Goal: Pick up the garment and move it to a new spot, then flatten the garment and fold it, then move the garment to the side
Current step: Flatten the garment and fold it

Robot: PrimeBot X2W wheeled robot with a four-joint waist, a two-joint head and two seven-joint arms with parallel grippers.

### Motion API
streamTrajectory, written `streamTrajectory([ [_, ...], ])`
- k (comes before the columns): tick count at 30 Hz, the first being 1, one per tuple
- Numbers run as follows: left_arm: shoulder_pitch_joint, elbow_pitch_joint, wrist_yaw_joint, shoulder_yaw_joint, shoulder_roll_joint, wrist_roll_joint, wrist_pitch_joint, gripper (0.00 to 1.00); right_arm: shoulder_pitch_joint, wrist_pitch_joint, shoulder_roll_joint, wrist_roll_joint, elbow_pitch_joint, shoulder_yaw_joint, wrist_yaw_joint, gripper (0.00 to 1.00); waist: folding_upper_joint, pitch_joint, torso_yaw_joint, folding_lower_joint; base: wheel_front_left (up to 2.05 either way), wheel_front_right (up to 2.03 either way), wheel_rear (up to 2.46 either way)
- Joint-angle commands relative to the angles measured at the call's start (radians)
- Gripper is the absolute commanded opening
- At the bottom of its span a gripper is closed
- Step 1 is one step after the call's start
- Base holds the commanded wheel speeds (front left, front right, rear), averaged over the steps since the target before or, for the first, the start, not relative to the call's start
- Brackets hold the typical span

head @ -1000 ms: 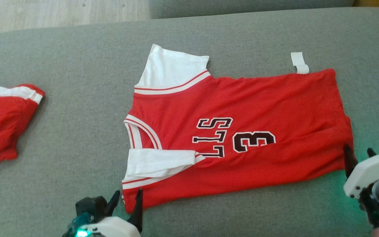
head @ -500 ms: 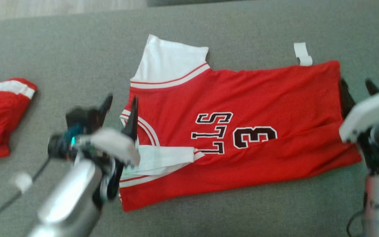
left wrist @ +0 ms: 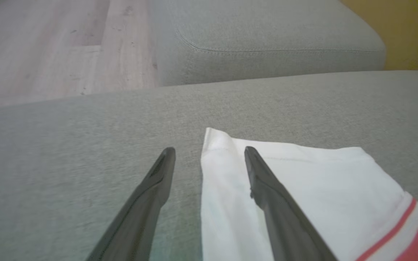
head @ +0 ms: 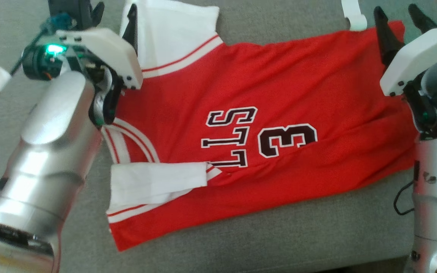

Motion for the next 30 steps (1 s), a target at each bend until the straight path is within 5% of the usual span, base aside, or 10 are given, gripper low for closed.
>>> streamTrajectory([
  [1, -0.044, -0.004, -0.01, 0.041, 0.02, -0.007, 0.003, 1.0, -0.023, -0.014, -0.006, 0.011, -0.044, 0.02, -0.001, 1.0, 0.0, 0.054, -0.04, -0.0004, 0.0, 0.0, 0.0],
  [16, -0.13, 0.234, 0.0, 0.049, -0.052, -0.053, 0.075, 1.0, 0.031, -0.027, -0.018, 0.027, -0.176, -0.024, -0.001, 1.0, 0.0, 0.112, -0.064, -0.0004, 0.0, 0.0, 0.0],
  [30, -0.099, 0.217, 0.009, 0.016, -0.051, -0.051, 0.125, 1.0, 0.063, -0.006, -0.005, 0.038, -0.241, -0.042, -0.001, 1.0, 0.0, 0.098, -0.054, -0.0004, 0.0, 0.0, 0.0],
])
